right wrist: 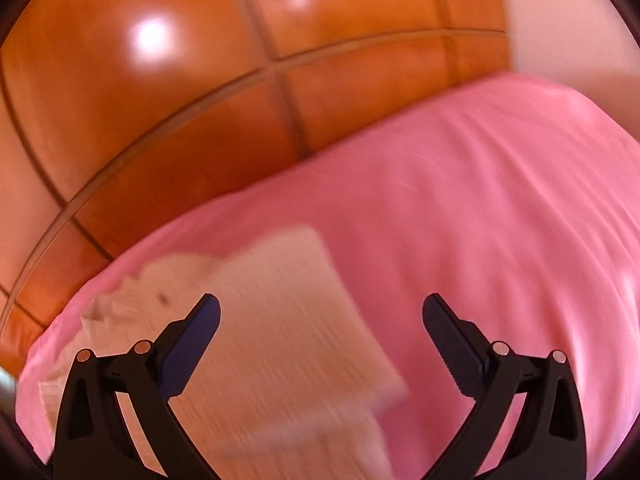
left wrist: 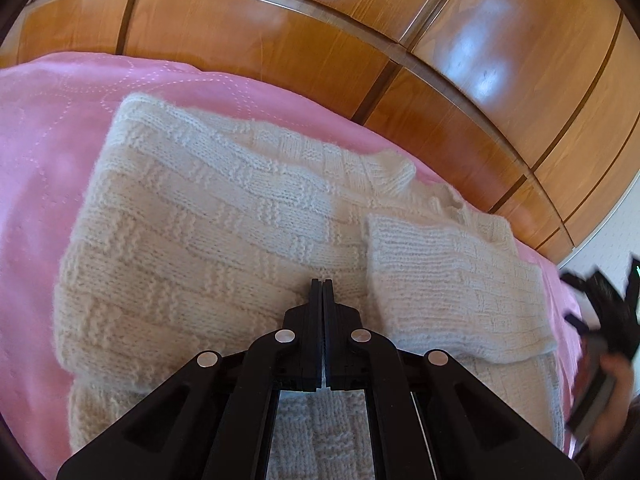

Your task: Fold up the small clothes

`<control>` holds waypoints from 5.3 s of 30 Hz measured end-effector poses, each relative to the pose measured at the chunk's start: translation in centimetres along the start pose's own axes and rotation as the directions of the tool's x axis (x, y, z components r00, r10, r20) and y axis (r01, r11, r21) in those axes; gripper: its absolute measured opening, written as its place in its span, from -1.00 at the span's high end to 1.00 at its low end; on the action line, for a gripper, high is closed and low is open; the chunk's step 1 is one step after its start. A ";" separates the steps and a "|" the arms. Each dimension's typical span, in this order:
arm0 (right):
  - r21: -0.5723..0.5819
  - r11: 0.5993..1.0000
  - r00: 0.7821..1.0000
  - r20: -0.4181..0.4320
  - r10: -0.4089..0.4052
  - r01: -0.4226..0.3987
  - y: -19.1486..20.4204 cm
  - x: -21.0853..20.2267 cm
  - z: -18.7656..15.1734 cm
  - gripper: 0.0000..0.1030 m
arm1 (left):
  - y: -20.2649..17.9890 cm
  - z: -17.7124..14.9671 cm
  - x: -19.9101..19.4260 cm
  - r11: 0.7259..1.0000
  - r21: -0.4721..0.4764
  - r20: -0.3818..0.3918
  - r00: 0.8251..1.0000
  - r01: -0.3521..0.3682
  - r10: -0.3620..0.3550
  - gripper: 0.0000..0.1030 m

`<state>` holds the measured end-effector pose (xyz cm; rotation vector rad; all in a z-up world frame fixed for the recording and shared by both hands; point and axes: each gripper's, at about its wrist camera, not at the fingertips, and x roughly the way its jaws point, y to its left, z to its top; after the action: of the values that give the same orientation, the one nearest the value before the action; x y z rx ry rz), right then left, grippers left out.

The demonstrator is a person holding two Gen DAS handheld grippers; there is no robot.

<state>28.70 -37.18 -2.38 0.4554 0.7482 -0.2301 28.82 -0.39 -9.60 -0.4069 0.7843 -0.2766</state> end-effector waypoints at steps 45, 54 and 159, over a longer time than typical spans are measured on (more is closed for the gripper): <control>0.181 0.974 0.982 0.104 -0.157 0.137 -6.1 -4.8 -7.5 -0.96 | -5.8 3.9 1.0 0.993 -0.021 -0.079 0.990 0.117 -0.119 0.83; 0.121 0.966 0.973 0.003 -0.230 0.228 -5.1 -2.5 -6.9 -0.97 | -1.8 0.6 0.2 0.998 0.045 -0.034 0.999 -0.034 0.035 0.75; -0.143 0.471 0.482 -0.058 0.874 -0.871 -8.9 -29.1 -22.8 0.86 | 1.3 -14.3 -32.0 0.800 0.056 -0.047 0.802 0.597 -0.595 0.90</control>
<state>-8.96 -32.93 0.56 0.6376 0.4137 0.8161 -3.17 9.54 0.69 -0.5832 0.6515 -0.9050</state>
